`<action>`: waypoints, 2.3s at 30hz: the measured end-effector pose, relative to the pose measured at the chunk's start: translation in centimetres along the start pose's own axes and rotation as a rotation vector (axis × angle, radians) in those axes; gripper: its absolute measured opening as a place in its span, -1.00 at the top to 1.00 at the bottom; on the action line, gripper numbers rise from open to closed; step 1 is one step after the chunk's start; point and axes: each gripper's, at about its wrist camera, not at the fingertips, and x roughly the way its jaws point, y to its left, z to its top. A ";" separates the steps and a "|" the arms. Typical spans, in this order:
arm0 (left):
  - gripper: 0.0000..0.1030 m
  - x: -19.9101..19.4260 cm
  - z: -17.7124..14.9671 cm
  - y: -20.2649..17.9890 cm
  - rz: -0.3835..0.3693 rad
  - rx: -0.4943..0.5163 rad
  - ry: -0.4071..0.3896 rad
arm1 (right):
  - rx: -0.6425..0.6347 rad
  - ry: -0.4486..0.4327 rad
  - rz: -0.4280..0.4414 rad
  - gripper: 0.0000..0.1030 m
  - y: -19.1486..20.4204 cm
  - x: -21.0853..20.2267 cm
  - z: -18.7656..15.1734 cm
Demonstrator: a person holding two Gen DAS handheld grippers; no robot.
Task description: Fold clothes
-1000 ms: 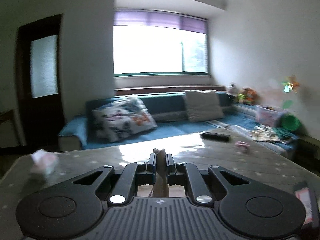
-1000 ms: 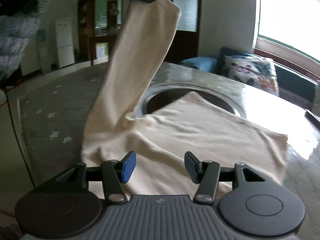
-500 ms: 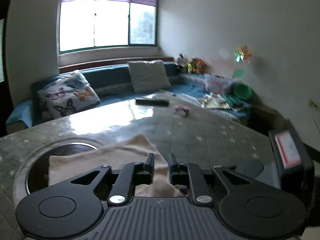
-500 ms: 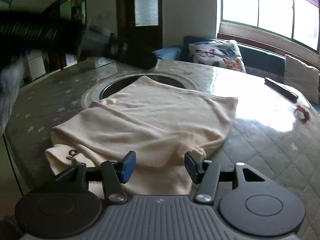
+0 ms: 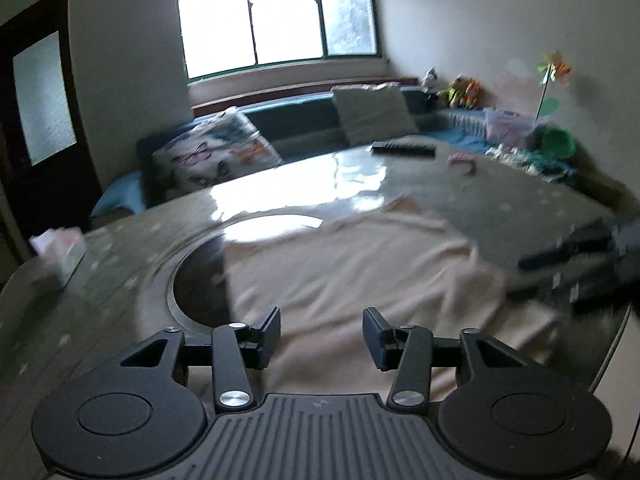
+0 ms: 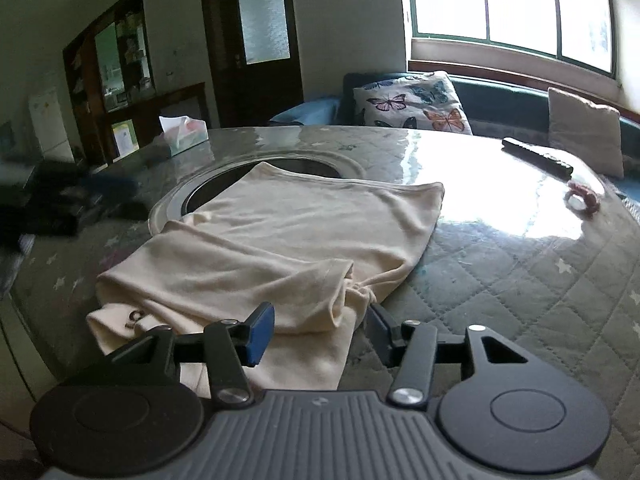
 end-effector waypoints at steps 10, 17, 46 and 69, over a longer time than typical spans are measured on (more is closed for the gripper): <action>-0.01 -0.9 -5.2 0.5 0.011 0.120 0.095 | -0.010 0.041 -0.001 0.76 0.2 1.7 0.3; 0.19 -0.2 -5.8 0.7 -0.008 0.149 0.081 | -0.037 0.025 -0.021 0.92 0.8 0.8 0.8; 0.73 -1.4 -6.0 0.6 -0.013 0.214 -0.004 | -0.017 0.027 -0.059 -0.09 1.0 -1.1 -0.2; 0.66 -0.4 -7.0 -1.3 0.013 0.389 -0.039 | -0.061 -0.002 -0.018 -0.94 2.7 -0.2 0.7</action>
